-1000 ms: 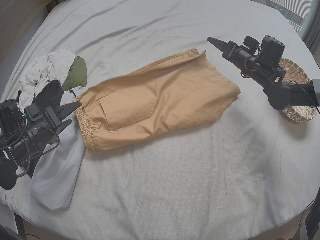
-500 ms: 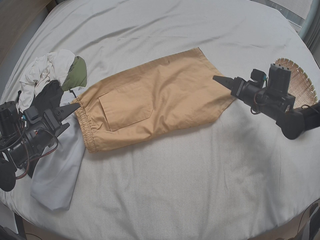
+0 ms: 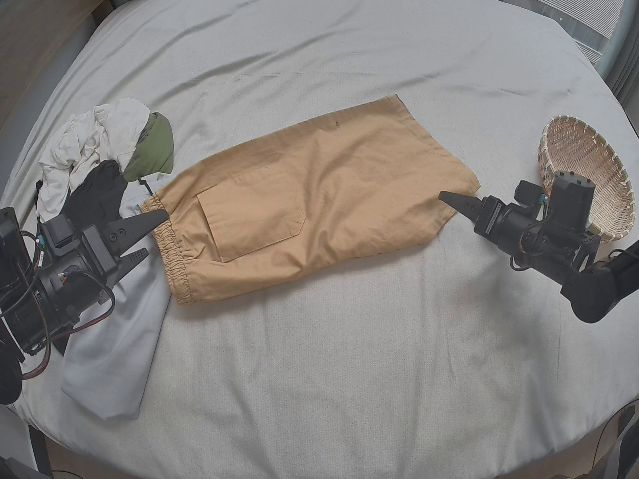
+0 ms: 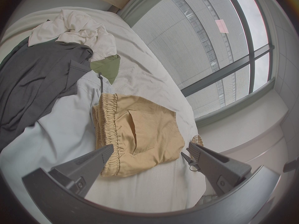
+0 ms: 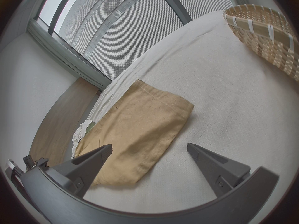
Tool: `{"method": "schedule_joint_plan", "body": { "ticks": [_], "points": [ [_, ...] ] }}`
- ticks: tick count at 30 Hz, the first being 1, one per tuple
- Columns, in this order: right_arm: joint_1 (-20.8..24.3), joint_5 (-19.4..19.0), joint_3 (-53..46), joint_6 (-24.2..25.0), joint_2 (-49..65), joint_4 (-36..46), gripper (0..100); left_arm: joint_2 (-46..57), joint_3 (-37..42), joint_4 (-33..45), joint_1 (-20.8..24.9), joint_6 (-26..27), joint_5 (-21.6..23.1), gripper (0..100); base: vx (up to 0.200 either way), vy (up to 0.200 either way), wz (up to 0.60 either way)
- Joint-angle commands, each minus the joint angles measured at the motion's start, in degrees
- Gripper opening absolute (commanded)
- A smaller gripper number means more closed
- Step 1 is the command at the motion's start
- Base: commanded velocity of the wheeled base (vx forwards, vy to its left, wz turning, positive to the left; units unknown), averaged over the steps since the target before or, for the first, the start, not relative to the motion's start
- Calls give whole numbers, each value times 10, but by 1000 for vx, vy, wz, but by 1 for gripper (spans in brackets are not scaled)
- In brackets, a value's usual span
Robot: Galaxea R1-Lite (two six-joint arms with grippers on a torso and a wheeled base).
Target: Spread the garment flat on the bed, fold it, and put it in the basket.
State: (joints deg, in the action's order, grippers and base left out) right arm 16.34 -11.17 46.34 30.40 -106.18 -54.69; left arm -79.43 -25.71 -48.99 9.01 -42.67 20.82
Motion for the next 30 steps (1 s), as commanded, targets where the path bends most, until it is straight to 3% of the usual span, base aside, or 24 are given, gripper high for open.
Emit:
{"method": "schedule_joint_plan", "body": {
  "ticks": [1,7,15,19,23,24,30],
  "points": [
    [5,-1,9,1,-57,-42,100,2,3,-2,0,0,1,100,0,0,0],
    [13,0,42,9,-93,-62,100,2,5,-2,0,0,1,100,0,0,0],
    [44,0,101,77,-130,-103,100,0,8,-4,0,0,0,100,0,0,0],
    [47,2,127,79,-153,-108,100,0,7,-4,0,0,0,100,0,0,0],
    [47,30,139,79,-168,-119,100,1,8,-3,-1,0,-1,100,0,0,0],
    [47,33,139,79,-168,-122,0,0,9,-3,-1,0,-1,100,0,0,0],
    [41,55,111,73,-134,-129,0,-14,25,8,-1,0,-8,100,0,0,0]
  ]
}}
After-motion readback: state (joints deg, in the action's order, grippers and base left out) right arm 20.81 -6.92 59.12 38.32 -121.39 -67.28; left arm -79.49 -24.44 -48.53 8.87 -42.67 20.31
